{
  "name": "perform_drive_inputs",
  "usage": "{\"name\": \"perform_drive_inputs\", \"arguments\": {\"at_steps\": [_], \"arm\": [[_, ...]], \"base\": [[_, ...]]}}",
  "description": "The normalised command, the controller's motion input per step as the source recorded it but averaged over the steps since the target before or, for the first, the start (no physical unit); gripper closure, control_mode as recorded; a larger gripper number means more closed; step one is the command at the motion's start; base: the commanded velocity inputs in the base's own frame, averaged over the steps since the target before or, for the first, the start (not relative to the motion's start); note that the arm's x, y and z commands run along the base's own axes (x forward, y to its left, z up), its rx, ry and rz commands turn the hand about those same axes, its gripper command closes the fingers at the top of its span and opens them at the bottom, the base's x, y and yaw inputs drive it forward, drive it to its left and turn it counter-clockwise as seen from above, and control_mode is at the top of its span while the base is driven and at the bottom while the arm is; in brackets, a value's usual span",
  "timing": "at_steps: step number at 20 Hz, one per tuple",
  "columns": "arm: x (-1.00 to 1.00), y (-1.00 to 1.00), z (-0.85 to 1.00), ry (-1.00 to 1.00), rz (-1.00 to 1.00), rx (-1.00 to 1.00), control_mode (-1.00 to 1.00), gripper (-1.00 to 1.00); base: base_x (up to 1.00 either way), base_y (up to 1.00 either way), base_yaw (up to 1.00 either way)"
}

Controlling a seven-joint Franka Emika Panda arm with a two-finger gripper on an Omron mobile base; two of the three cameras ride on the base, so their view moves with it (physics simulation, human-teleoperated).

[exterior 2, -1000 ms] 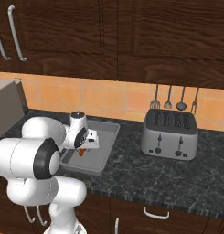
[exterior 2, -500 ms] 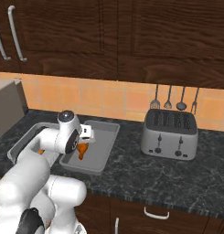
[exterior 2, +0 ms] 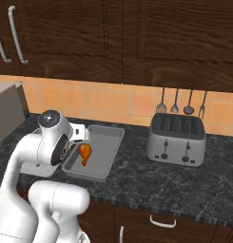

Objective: Place one lemon wedge and one chicken drumstick in each tupperware on the nearby counter, to pack two identical lunches.

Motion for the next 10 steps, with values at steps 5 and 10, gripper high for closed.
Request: {"name": "perform_drive_inputs", "arguments": {"at_steps": [5,10], "arm": [[-0.98,0.00,0.78,-0.31,0.00,0.01,-1.00,-1.00],[-0.40,-0.03,0.15,-0.11,0.00,0.02,1.00,-1.00]], "base": [[0.00,0.00,0.00],[-0.60,-0.19,-0.02]]}}
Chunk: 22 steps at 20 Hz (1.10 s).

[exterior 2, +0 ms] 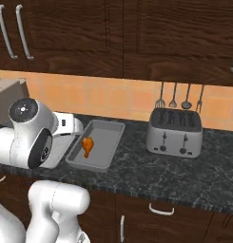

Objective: Place one lemon wedge and one chicken drumstick in each tupperware on the nearby counter, to pack two identical lunches.

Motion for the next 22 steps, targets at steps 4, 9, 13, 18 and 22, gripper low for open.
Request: {"name": "perform_drive_inputs", "arguments": {"at_steps": [4,9,13,18,22], "arm": [[0.00,0.00,0.00,0.00,0.00,0.00,1.00,-1.00],[0.00,0.00,0.00,0.00,0.00,0.00,1.00,-1.00],[0.00,0.00,0.00,0.00,0.00,0.00,1.00,-1.00],[0.00,0.00,0.00,0.00,0.00,0.00,1.00,-1.00],[0.00,0.00,0.00,0.00,0.00,0.00,1.00,-1.00]], "base": [[-1.00,-0.85,-0.06],[-1.00,-1.00,-0.09],[-1.00,-1.00,-0.08],[-0.82,-1.00,-0.11],[-0.10,-1.00,-0.04]]}}
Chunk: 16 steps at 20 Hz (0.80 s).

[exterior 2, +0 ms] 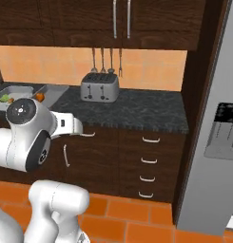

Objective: Place one lemon wedge and one chicken drumstick in each tupperware on the nearby counter, to pack two identical lunches.

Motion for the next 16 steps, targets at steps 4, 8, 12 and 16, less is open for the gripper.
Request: {"name": "perform_drive_inputs", "arguments": {"at_steps": [4,8,12,16], "arm": [[0.00,0.00,0.00,0.00,0.00,0.00,1.00,-1.00],[0.00,0.00,0.00,0.00,0.00,0.00,1.00,-1.00],[0.00,0.00,0.00,0.00,0.00,0.00,1.00,-1.00],[0.00,0.00,0.00,0.00,0.00,0.00,1.00,-1.00]], "base": [[0.36,-1.00,0.00],[0.24,-1.00,0.00],[-0.01,-1.00,0.00],[0.04,-1.00,0.00]]}}
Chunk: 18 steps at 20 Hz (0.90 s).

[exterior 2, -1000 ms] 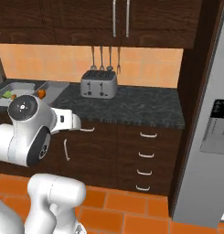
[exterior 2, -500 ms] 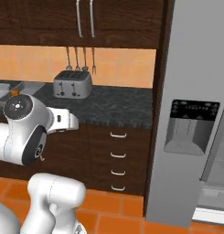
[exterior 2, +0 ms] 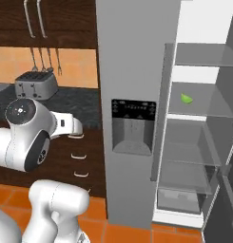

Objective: Place one lemon wedge and one chicken drumstick in each tupperware on the nearby counter, to pack two identical lunches.

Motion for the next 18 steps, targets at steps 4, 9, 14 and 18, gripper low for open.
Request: {"name": "perform_drive_inputs", "arguments": {"at_steps": [4,9,14,18], "arm": [[0.00,0.00,0.00,0.00,0.00,0.00,1.00,-1.00],[0.00,0.00,0.00,0.00,0.00,0.00,1.00,-1.00],[0.00,0.00,0.00,0.00,0.00,0.00,1.00,-1.00],[0.00,0.00,0.00,0.00,0.00,0.00,1.00,-1.00]], "base": [[0.28,-0.99,-0.01],[0.49,-0.75,0.00],[0.55,-0.39,0.00],[0.27,-0.53,0.00]]}}
